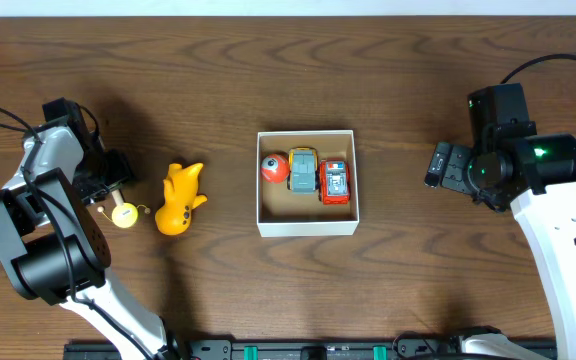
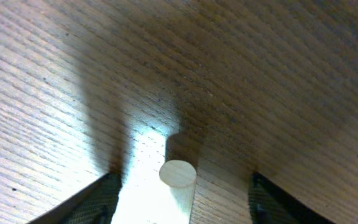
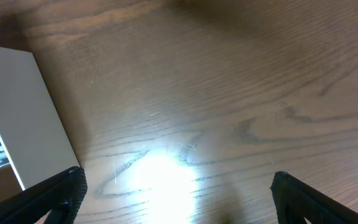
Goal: Pack container
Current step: 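Lower the left gripper and grasp the white toy's handle, then carry the white toy right and drop it into the box, then withdraw the left gripper and grasp the orange duck toy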
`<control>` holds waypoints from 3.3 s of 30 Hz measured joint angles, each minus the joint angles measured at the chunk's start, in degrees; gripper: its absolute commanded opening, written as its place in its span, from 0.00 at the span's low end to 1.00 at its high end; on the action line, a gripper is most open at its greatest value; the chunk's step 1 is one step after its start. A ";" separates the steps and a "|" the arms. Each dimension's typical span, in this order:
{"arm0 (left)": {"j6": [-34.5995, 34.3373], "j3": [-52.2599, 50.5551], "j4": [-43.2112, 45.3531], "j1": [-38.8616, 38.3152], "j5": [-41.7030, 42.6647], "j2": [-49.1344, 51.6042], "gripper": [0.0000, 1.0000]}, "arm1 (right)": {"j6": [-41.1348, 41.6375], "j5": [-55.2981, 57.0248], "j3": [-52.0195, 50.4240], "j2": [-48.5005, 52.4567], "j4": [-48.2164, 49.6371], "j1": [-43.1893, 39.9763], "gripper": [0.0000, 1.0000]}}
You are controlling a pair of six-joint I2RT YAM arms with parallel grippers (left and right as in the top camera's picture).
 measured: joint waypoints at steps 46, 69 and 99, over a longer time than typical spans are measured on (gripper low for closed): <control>2.10 6.38 -12.02 -21.05 0.42 -30.45 0.06 | 0.00 0.00 -0.02 0.02 0.31 0.00 0.99; 28.61 6.38 -7.21 -64.19 1.18 -20.11 0.06 | 0.00 0.00 -0.02 0.04 0.00 0.00 0.99; 28.68 6.36 -11.52 -64.46 0.11 -13.64 0.90 | -0.02 0.11 -0.02 0.04 -0.28 0.00 0.99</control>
